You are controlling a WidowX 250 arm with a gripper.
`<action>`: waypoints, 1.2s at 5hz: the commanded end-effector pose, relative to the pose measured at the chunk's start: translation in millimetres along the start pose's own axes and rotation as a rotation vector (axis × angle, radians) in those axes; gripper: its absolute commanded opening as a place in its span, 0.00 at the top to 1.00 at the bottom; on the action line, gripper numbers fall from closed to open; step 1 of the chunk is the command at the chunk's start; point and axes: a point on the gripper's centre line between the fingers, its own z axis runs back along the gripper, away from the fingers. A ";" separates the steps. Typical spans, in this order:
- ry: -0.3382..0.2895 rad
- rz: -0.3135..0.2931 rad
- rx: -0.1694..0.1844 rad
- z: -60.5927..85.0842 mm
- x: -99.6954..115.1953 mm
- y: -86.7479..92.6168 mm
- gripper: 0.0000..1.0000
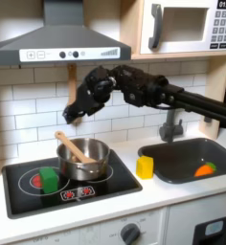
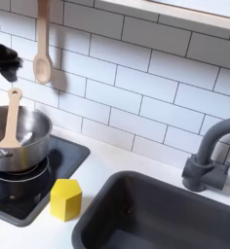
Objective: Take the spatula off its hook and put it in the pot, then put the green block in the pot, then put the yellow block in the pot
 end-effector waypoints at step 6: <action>0.141 0.069 0.126 2.7 7.3 46.6 0.00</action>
